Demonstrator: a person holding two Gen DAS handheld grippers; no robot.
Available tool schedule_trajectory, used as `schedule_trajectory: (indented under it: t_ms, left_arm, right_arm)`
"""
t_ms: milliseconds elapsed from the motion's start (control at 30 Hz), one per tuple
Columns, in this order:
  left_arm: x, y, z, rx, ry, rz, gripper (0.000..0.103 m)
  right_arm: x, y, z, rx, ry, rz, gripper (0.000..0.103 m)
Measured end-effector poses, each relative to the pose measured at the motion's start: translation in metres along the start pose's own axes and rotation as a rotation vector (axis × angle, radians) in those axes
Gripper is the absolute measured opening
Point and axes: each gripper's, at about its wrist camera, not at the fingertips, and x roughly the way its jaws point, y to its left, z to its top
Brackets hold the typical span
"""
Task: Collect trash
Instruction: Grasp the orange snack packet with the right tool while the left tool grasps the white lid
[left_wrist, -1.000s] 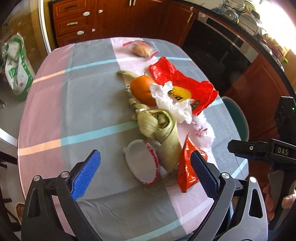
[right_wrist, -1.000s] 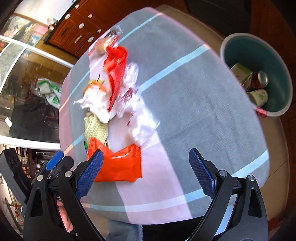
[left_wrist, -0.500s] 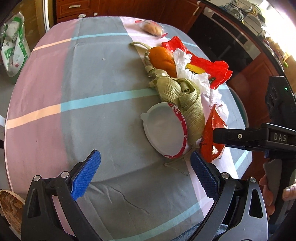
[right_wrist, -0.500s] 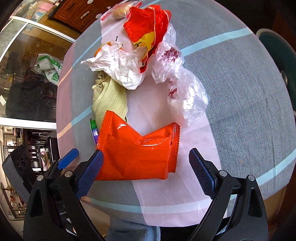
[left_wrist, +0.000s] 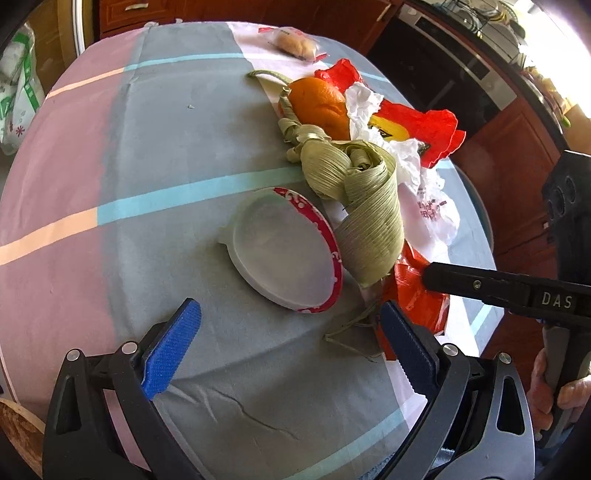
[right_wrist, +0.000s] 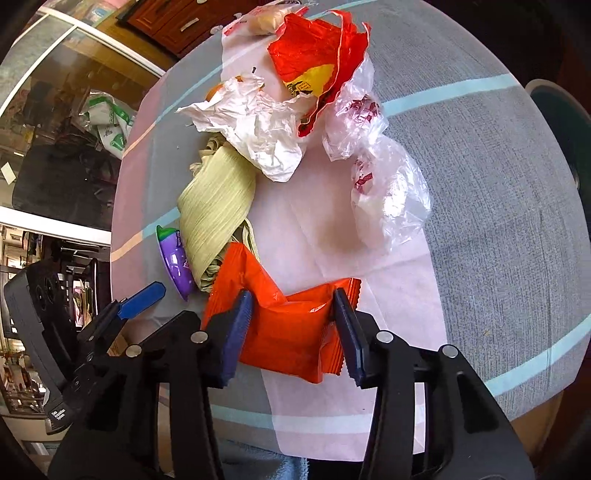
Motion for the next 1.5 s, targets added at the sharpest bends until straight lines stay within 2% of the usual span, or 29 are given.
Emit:
schedule_trajectory:
  t_ms: [233, 433, 467, 500, 567, 667, 700, 767, 1000, 1067, 1100, 1133, 1167, 1200, 1267, 1400, 1433, 1500]
  left_arm:
    - [0.006, 0.006, 0.017, 0.004, -0.009, 0.024, 0.098]
    - [0.016, -0.005, 0.023, 0.11, -0.038, 0.097, 0.096]
    - [0.016, -0.007, 0.022, 0.13, -0.051, 0.123, 0.084]
    - [0.015, -0.011, 0.02, 0.166, -0.071, 0.176, 0.063]
    - [0.012, -0.011, 0.018, 0.175, -0.08, 0.195, 0.048]
    - [0.005, 0.003, 0.018, 0.117, -0.072, 0.143, 0.045]
    - [0.003, 0.007, 0.017, 0.099, -0.072, 0.145, 0.029]
    - [-0.002, 0.015, 0.014, 0.065, -0.064, 0.126, 0.021]
    - [-0.01, 0.02, 0.002, 0.034, -0.043, 0.103, 0.021]
    - [-0.011, 0.023, 0.002, 0.018, -0.042, 0.1, 0.022]
    - [-0.013, 0.024, 0.003, 0.001, -0.039, 0.088, 0.034]
    - [-0.016, 0.025, 0.004, -0.014, -0.046, 0.072, 0.044]
    - [-0.018, 0.026, 0.006, -0.017, -0.059, 0.067, 0.056]
    - [-0.022, 0.025, 0.007, -0.013, -0.076, 0.074, 0.06]
    - [-0.027, 0.022, 0.011, 0.003, -0.091, 0.078, 0.066]
    - [-0.03, 0.021, 0.01, 0.005, -0.09, 0.064, 0.069]
    - [-0.03, 0.022, 0.009, 0.003, -0.089, 0.061, 0.069]
    - [-0.031, 0.024, 0.008, 0.004, -0.088, 0.063, 0.072]
  right_arm:
    - [-0.012, -0.017, 0.002, 0.011, -0.038, -0.062, 0.042]
    - [-0.013, -0.037, -0.001, 0.055, -0.044, -0.105, 0.042]
    - [-0.013, -0.038, -0.002, 0.058, -0.045, -0.104, 0.042]
    - [-0.013, -0.039, -0.003, 0.059, -0.047, -0.103, 0.042]
    - [-0.013, -0.037, -0.002, 0.05, -0.049, -0.111, 0.042]
    - [-0.011, -0.031, -0.002, 0.039, -0.052, -0.102, 0.042]
    - [-0.011, -0.029, -0.002, 0.036, -0.052, -0.094, 0.042]
    - [-0.013, -0.026, -0.002, 0.029, -0.05, -0.078, 0.041]
    - [-0.017, -0.027, -0.003, 0.026, -0.054, -0.04, 0.04]
    - [-0.017, -0.03, -0.005, 0.032, -0.05, -0.04, 0.045]
    - [-0.016, -0.029, -0.006, 0.035, -0.041, -0.038, 0.051]
    - [-0.017, -0.029, -0.007, 0.036, -0.045, -0.035, 0.063]
    - [-0.018, -0.028, -0.008, 0.03, -0.054, -0.045, 0.069]
    - [-0.018, -0.026, -0.009, 0.02, -0.056, -0.056, 0.071]
    - [-0.013, -0.019, -0.011, 0.007, -0.04, -0.06, 0.076]
    - [0.008, -0.007, -0.017, -0.024, 0.023, -0.101, 0.078]
    - [0.008, 0.0, -0.019, -0.056, -0.003, -0.128, 0.081]
    - [0.012, 0.01, -0.023, -0.106, -0.005, -0.177, 0.077]
